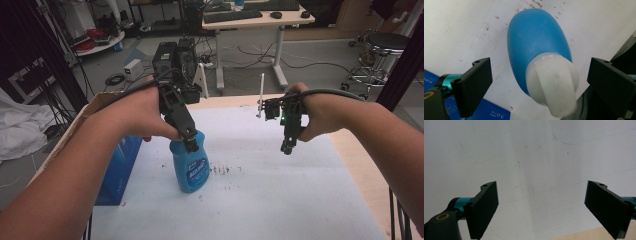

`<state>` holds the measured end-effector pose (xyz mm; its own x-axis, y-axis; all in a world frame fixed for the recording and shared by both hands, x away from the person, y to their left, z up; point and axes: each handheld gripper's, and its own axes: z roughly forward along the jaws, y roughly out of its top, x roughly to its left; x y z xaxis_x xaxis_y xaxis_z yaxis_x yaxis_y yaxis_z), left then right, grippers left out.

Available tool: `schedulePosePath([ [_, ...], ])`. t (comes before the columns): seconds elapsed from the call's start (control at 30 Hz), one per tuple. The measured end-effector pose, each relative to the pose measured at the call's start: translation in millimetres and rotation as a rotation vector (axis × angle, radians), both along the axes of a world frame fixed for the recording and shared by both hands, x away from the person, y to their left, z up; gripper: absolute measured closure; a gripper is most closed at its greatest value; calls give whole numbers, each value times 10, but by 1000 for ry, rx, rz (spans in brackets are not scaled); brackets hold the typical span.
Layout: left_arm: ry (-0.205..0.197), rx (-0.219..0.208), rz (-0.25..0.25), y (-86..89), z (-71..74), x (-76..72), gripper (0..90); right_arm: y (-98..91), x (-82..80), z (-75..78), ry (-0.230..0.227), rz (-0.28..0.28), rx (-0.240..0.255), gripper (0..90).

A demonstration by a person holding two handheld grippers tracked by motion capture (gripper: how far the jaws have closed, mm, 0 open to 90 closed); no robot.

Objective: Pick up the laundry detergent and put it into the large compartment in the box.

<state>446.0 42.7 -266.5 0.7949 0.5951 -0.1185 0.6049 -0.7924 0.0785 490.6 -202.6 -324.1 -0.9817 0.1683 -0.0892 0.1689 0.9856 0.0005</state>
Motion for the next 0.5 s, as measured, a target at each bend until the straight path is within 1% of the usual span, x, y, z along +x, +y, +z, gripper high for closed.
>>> schedulePosePath([
  [0.2, 2, -5, -6, -46, -78, -5, 61, 18, 2, -9, 2, 1, -4, 111],
  [0.3, 2, -2, -9, -60, -86, -4, 61, 24, 1, -15, 2, -2, -5, 111],
  [0.37, 5, 14, -5, -112, -118, -1, 61, 32, 2, -20, 1, -2, -8, 111],
  [0.5, -1, 19, -8, -160, -155, -2, 61, 39, 2, -23, -1, 2, -5, 111],
])
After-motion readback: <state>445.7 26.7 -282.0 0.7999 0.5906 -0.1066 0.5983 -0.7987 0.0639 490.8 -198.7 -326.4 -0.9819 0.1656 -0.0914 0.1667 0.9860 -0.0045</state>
